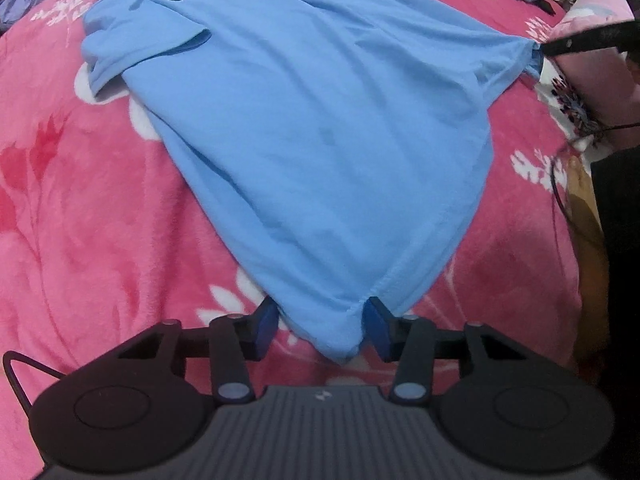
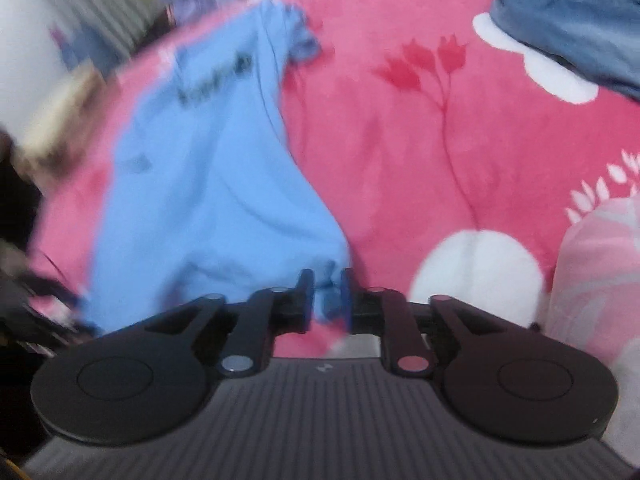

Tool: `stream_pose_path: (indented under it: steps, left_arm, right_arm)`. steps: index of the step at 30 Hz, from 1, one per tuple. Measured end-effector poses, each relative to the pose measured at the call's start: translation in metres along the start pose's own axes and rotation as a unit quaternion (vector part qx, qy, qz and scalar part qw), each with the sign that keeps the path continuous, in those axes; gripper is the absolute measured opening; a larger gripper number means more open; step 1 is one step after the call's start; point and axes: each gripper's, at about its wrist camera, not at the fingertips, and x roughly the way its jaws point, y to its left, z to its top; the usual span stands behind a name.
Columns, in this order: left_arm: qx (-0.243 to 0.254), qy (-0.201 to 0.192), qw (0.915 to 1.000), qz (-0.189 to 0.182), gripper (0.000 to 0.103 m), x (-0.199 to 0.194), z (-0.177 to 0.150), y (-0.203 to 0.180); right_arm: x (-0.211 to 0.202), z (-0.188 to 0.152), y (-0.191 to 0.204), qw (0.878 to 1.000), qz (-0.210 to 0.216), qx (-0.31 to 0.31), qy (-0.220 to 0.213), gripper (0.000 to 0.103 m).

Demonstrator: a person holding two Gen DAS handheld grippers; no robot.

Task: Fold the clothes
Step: 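Grasp the T-shirt hem with the left gripper while the right gripper grasps the hem too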

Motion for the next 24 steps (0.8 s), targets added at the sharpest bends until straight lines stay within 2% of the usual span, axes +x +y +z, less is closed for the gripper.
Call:
stream_pose_path:
  steps: [2,6,11,14,15,16,17,18,19,24]
  left_arm:
    - [-0.009,0.004,0.9999,-0.007,0.050,0.000,0.001,0.002]
    - [-0.021,0.007,0.9997,-0.008,0.061,0.001,0.002,0.001]
    - [-0.019,0.005,0.9997,0.013,0.059,0.002,0.002,-0.007]
    - [-0.018,0.004,0.9995,0.026,0.049,0.002,0.002,-0.011]
    - [-0.017,0.003,0.9994,0.030,0.042,0.001,0.003,-0.012]
    - [-0.016,0.000,0.9993,0.033,0.032,-0.002,0.003,-0.012]
    - [-0.020,-0.002,0.9993,0.032,0.026,-0.004,0.003,-0.011]
    - [-0.029,-0.003,0.9993,0.026,0.015,-0.008,0.003,-0.007]
    - [-0.038,-0.004,0.9991,0.019,0.010,-0.011,0.003,-0.004]
    - [-0.097,-0.012,0.9951,-0.016,0.005,-0.029,-0.002,0.026]
  right_arm:
    - [0.000,0.003,-0.006,0.999,0.011,0.033,-0.003,0.029]
    - [0.016,0.008,-0.015,0.997,-0.013,0.075,-0.001,0.040]
    - [0.020,0.006,-0.026,0.992,0.014,0.125,-0.024,0.040]
    - [0.036,0.006,-0.025,0.993,0.009,0.117,-0.010,0.040]
    - [0.039,0.005,-0.021,0.994,0.003,0.105,-0.006,0.038]
    - [0.041,0.004,-0.017,0.996,-0.004,0.089,-0.003,0.034]
    - [0.043,0.002,-0.012,0.997,-0.011,0.074,0.000,0.015]
    - [0.045,0.001,-0.008,0.998,-0.018,0.059,0.003,0.007]
    - [0.047,0.000,-0.003,0.999,-0.026,0.043,0.005,0.007]
    - [0.033,0.003,0.028,0.996,-0.059,-0.069,-0.018,0.006]
